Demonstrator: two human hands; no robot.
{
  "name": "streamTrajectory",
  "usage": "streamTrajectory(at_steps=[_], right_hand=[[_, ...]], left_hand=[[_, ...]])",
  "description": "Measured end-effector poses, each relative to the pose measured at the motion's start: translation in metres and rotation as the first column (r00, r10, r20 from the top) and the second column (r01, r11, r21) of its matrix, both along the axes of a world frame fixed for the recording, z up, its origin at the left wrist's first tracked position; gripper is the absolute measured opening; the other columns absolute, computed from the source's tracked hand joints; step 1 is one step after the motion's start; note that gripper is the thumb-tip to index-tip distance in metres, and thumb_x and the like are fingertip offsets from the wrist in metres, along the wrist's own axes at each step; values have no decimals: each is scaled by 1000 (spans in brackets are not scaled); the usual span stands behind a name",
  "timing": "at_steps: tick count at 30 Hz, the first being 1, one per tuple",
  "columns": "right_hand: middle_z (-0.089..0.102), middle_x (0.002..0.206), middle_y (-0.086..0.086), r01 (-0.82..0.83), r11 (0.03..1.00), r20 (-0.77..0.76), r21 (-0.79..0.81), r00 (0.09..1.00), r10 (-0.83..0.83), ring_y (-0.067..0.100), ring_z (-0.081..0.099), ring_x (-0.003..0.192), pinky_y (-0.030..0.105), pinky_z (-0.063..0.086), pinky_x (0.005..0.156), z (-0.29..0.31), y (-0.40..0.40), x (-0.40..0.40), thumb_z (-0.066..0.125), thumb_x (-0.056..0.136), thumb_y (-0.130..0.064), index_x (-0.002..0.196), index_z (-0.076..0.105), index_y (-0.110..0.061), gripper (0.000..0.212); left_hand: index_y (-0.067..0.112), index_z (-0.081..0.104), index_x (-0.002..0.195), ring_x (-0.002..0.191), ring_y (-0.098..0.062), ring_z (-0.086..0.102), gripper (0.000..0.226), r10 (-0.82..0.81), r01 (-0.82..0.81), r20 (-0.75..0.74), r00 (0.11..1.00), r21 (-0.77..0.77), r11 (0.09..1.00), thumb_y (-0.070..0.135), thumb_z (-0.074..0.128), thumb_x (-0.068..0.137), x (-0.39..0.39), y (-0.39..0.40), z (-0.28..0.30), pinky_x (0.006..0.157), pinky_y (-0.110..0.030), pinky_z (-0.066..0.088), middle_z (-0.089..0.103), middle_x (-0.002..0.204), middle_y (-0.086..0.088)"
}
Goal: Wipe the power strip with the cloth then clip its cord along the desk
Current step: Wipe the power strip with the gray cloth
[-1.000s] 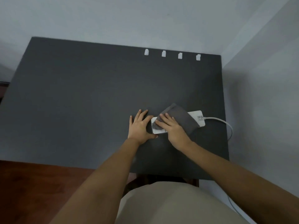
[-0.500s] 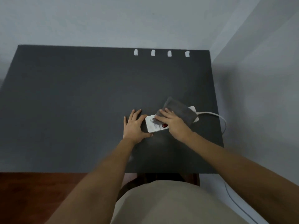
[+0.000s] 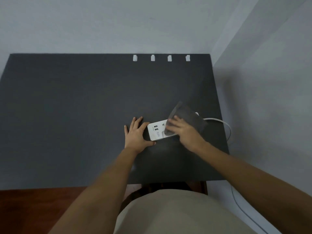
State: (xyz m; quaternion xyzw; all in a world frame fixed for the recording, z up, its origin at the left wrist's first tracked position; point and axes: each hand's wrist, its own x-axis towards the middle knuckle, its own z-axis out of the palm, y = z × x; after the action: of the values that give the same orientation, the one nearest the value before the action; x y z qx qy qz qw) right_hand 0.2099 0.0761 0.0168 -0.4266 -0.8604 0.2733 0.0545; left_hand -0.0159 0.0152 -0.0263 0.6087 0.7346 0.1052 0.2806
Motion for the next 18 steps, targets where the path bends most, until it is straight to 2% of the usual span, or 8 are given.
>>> streamTrajectory(at_steps=[2, 5, 9, 11, 13, 16, 17, 18], right_hand=[[36, 151, 11, -46, 999, 25, 11, 999, 46, 32, 24, 142, 37, 16, 118, -9, -15, 4, 41, 83, 11, 134, 49, -13, 58], [28, 155, 5, -8, 999, 131, 52, 991, 1, 27, 19, 145, 42, 23, 118, -5, -10, 46, 42, 86, 9, 141, 40, -19, 62], [35, 152, 9, 303, 951, 247, 55, 919, -307, 28, 24, 143, 44, 24, 117, 12, 9, 82, 47, 81, 15, 138, 44, -16, 65], [39, 149, 13, 416, 901, 191, 118, 881, -432, 31, 28, 141, 45, 25, 117, 20, 19, 74, 47, 78, 17, 135, 47, -14, 65], [40, 149, 13, 367, 924, 82, 105, 923, -376, 30, 28, 141, 40, 21, 118, 20, 17, 47, 45, 74, 21, 133, 50, -15, 69], [32, 153, 7, 51, 998, 22, -27, 998, -51, 23, 19, 144, 30, 7, 117, -2, -6, 9, 42, 67, 24, 135, 48, -19, 81], [30, 154, 5, 24, 999, 22, -23, 999, -24, 21, 16, 144, 31, 5, 117, -11, -8, 11, 43, 67, 24, 137, 45, -20, 83], [30, 154, 5, 90, 996, 12, -6, 996, -90, 22, 17, 144, 33, 5, 118, -16, -4, 22, 44, 66, 25, 138, 44, -19, 84]], left_hand=[[34, 44, 136, 151, -23, 2, 84, -13, 13, -10, 1000, -2, 1000, 49, 80, 62, 0, 0, 1, 117, -62, 2, 24, 159, 1], [34, 44, 136, 151, -23, 0, 84, -6, 6, -1, 1000, -4, 1000, 48, 80, 62, 0, 0, 0, 117, -62, 0, 24, 159, 0], [34, 44, 137, 151, -23, -1, 84, -10, 10, 14, 1000, -13, 1000, 47, 80, 62, 3, 1, 0, 116, -63, -2, 23, 159, 1], [34, 44, 137, 151, -23, -2, 84, 3, -3, 23, 1000, -12, 1000, 47, 81, 62, 3, 2, 2, 116, -63, -2, 23, 159, 1], [33, 44, 136, 151, -23, -2, 84, 2, -2, 18, 1000, -13, 1000, 47, 81, 62, 2, 1, 1, 116, -63, -2, 23, 159, 1], [34, 44, 136, 151, -23, 0, 83, 4, -4, 12, 1000, -8, 1000, 47, 81, 62, 0, -1, 1, 116, -64, 0, 24, 159, 1], [34, 44, 136, 151, -23, 0, 83, 0, 0, 11, 1000, -5, 1000, 48, 81, 62, 0, 0, 1, 116, -64, 0, 24, 159, 1], [34, 44, 136, 151, -23, 0, 83, -6, 6, 10, 1000, -2, 1000, 48, 81, 62, 1, 1, 2, 116, -64, 0, 24, 159, 1]])
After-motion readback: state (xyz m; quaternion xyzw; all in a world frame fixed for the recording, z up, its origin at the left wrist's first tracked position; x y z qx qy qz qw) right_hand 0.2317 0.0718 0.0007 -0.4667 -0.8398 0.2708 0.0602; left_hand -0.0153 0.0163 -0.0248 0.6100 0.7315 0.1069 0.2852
